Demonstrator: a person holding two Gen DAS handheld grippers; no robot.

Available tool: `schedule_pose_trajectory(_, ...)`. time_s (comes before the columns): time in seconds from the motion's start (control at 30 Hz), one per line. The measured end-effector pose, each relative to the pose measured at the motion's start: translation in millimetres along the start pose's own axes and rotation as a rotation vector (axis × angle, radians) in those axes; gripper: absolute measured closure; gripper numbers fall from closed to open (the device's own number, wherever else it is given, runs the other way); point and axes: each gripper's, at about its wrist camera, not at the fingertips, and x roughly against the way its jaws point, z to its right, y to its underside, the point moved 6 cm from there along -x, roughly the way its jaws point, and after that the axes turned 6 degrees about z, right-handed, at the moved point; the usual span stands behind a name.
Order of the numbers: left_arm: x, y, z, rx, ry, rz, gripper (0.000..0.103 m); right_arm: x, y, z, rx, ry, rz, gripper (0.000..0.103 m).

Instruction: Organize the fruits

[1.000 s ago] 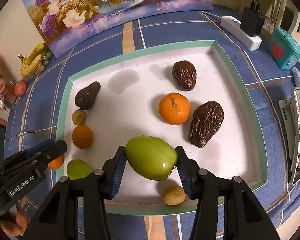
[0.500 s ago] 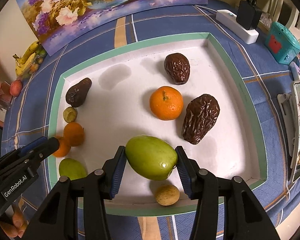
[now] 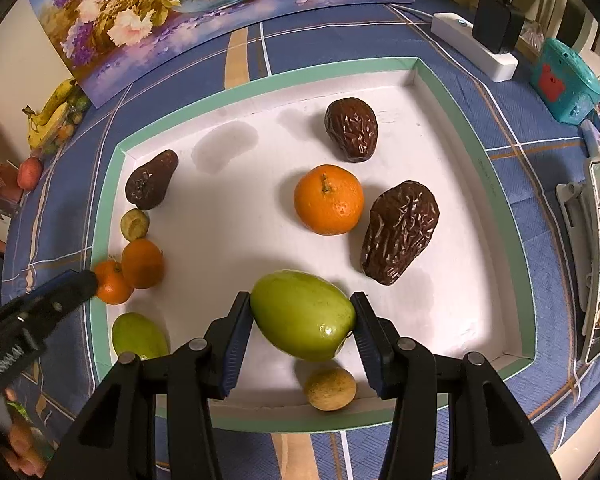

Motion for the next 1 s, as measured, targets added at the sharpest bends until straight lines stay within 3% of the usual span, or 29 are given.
schedule_pose_trajectory(0.03, 1.4, -1.0, -5.9, 0.013, -0.013, 0.004, 0.052, -0.4, -0.1, -0.9, 0.001, 0.002, 0.001, 0.052)
schedule_pose_trajectory(0.17, 7.9, -4.3, -28.8, 0.062, -0.073, 0.021, 0.039, -4.4, 0.9, -2.2, 0.001, 0.008, -0.011, 0.052)
schedule_pose_trajectory(0.23, 10.4, -4.0, -39.1, 0.083, -0.098, 0.026, 0.025, -6.0, 1.4, -2.6, 0.003, 0.010, -0.018, 0.052)
schedule_pose_trajectory(0.5, 18.3, 7.6, -76.9, 0.119, -0.200, 0.041, 0.001, -3.0, -1.3, -6.6, 0.013, 0.013, 0.007, 0.052)
schedule_pose_trajectory(0.63, 25.2, 12.6, -85.5, 0.120, -0.232, 0.060, 0.000, 4.6, -2.1, -10.4, 0.031, 0.018, 0.024, 0.046)
schedule_pose_trajectory(0.7, 29.2, 17.7, -88.9, 0.117, -0.243, 0.063, 0.000, 9.6, -3.6, -13.1, 0.045, 0.026, 0.043, 0.028)
schedule_pose_trajectory(0.9, 40.3, 28.6, -98.5, 0.127, -0.246, 0.071, 0.000, 21.5, -5.4, -19.1, 0.077, 0.034, 0.079, 0.016)
schedule_pose_trajectory(1.0, 45.2, 33.1, -103.3, 0.138, -0.241, 0.074, 0.000, 28.2, -5.3, -22.0, 0.091, 0.026, 0.101, 0.016)
